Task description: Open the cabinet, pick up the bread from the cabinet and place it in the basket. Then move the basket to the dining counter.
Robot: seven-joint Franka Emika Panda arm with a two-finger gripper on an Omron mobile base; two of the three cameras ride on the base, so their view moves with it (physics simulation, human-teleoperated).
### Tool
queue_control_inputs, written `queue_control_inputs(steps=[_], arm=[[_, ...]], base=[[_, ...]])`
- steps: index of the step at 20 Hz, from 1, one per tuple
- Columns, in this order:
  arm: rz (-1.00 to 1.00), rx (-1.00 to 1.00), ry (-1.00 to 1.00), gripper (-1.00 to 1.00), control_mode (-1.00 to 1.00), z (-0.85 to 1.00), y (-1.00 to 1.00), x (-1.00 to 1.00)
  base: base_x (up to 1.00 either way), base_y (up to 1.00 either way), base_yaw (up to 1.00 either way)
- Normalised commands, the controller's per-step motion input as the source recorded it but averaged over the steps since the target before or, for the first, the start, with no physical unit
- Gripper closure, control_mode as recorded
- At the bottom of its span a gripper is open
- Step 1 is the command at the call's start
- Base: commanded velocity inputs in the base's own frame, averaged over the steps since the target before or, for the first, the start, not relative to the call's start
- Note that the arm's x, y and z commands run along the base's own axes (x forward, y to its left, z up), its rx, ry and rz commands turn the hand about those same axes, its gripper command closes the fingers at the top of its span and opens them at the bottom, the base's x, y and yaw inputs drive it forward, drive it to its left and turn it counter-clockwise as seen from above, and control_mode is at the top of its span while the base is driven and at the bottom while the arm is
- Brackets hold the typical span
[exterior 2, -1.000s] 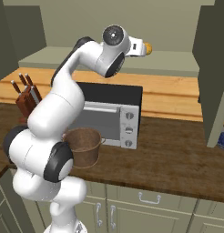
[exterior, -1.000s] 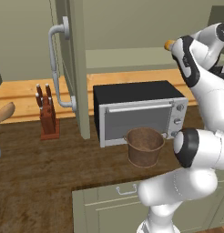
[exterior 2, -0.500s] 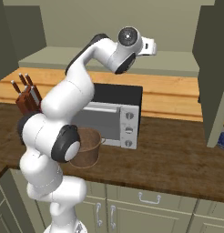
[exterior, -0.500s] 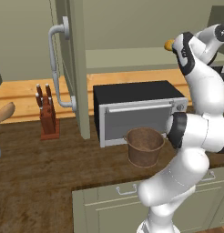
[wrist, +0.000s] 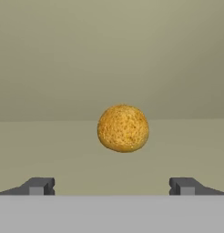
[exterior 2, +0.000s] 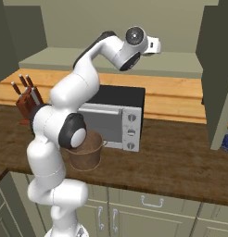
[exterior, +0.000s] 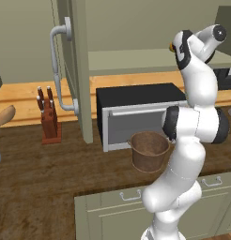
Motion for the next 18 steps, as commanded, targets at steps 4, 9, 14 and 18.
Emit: queue_control_inputs(steps=[4, 9, 14, 18], arm=[[0.0, 0.0, 0.0, -1.0, -1.0, 0.0, -0.14, 0.23], [0.0, 0.0, 0.0, -1.0, -1.0, 0.0, -0.11, 0.13], [0.0, 0.0, 0.0, -1.0, -1.0, 0.0, -0.02, 0.13], [0.0, 0.0, 0.0, -1.0, -1.0, 0.0, 0.0, 0.21]], base=[[0.0, 0.0, 0.0], [0.0, 0.0, 0.0], [0.0, 0.0, 0.0], [0.0, 0.0, 0.0]])
